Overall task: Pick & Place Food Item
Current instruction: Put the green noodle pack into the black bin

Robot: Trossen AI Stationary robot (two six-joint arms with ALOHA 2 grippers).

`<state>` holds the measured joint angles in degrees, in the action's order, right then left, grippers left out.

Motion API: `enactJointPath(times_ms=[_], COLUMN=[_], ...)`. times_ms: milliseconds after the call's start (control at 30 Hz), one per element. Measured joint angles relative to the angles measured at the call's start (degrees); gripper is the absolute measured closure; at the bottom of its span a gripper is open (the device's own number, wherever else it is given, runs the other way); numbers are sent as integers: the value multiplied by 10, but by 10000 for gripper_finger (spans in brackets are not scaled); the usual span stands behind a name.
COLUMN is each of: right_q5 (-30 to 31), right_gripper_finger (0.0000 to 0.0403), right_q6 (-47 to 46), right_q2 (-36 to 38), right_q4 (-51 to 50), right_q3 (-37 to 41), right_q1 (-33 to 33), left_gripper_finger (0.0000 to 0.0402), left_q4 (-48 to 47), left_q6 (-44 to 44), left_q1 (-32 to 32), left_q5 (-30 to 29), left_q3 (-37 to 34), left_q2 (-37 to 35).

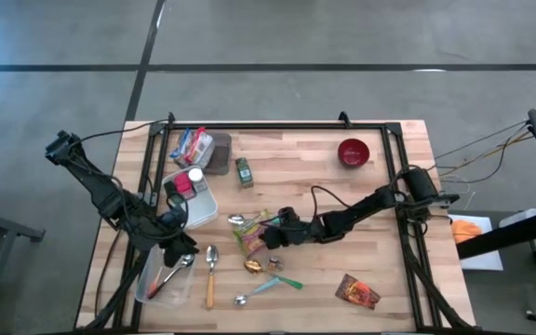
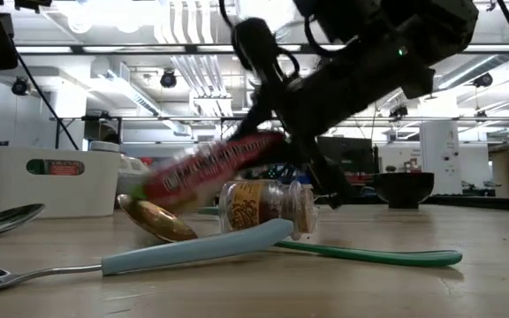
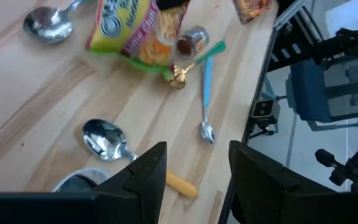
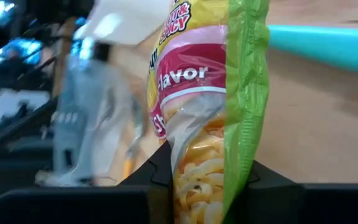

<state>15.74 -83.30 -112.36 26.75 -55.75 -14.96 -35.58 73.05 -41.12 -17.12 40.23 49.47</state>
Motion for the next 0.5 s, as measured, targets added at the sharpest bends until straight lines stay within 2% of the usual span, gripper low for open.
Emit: enactJointPath(times_ms=[133,300,500], right_q5=[-59,-147,-201], right_gripper_finger=[344,344,344], right_q6=[73,174,262], right_q2=[4,5,5], right_q4=[24,25,-23], right_q3=[-15,-69,-152], right_q1=[0,0,0], left_gripper_finger=[227,227,221], left_q4=[25,40,81], left_q6=[-25,-50,-102], left_q1=[14,73,166], left_q5=[-5,-5,77], left_q3=[0,0,0], left_q2=[0,0,0])
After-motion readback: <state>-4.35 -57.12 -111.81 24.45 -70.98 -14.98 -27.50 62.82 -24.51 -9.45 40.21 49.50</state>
